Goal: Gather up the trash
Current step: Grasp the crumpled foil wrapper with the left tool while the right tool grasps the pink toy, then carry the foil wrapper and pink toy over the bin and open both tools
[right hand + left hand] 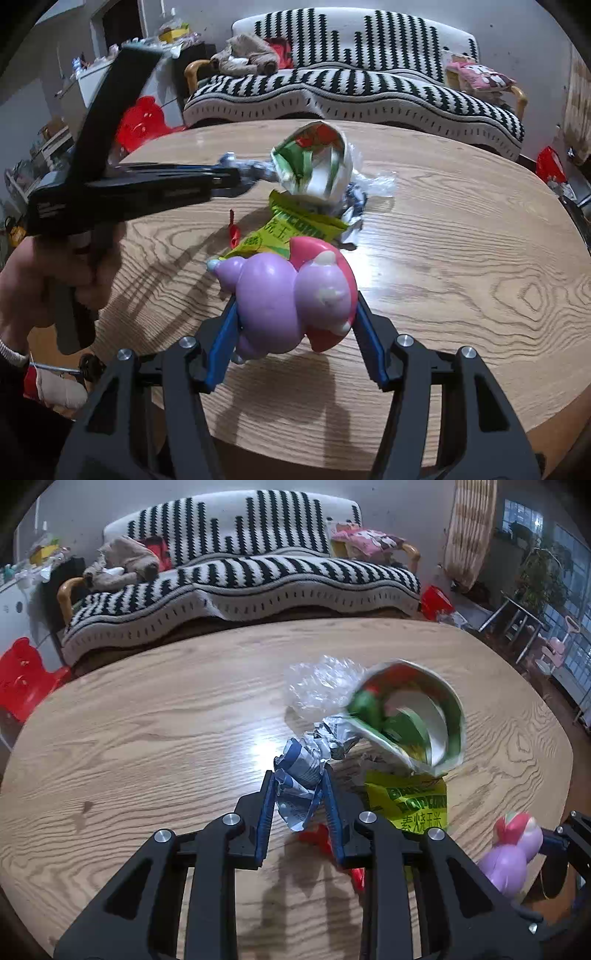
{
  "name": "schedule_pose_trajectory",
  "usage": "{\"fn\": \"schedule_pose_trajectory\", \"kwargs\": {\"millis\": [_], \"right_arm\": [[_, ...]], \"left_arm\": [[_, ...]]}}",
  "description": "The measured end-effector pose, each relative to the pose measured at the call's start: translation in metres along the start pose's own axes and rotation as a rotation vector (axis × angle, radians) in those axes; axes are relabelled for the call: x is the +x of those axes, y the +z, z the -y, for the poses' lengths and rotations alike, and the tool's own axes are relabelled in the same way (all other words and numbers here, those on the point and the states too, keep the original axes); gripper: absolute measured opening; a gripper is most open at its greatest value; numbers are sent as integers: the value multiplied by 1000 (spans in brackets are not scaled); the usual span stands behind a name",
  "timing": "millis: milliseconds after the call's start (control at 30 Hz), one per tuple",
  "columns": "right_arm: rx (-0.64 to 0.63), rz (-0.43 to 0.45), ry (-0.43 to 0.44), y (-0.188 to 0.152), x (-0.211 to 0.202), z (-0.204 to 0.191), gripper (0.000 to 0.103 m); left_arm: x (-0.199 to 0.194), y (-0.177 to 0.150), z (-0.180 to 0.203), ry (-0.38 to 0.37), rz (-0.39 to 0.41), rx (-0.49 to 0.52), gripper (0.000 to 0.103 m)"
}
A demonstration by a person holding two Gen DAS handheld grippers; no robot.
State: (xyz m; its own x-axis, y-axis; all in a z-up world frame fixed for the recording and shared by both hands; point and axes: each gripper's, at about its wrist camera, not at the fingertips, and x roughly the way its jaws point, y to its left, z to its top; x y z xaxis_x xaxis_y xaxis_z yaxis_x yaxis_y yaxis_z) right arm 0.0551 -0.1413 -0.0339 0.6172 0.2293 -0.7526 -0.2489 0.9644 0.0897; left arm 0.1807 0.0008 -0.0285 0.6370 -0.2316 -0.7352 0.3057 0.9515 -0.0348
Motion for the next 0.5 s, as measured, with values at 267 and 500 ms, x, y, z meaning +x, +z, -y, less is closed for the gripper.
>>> {"fn": "schedule_pose_trajectory", "kwargs": {"millis": [267, 500], "right_arm": [[76, 36, -16, -3, -25, 19, 58], [140, 57, -29, -6, -48, 45, 58]], "left_arm": [[-46, 5, -19, 111, 67, -101, 24], [-76, 5, -18, 130, 105, -197, 24]]}}
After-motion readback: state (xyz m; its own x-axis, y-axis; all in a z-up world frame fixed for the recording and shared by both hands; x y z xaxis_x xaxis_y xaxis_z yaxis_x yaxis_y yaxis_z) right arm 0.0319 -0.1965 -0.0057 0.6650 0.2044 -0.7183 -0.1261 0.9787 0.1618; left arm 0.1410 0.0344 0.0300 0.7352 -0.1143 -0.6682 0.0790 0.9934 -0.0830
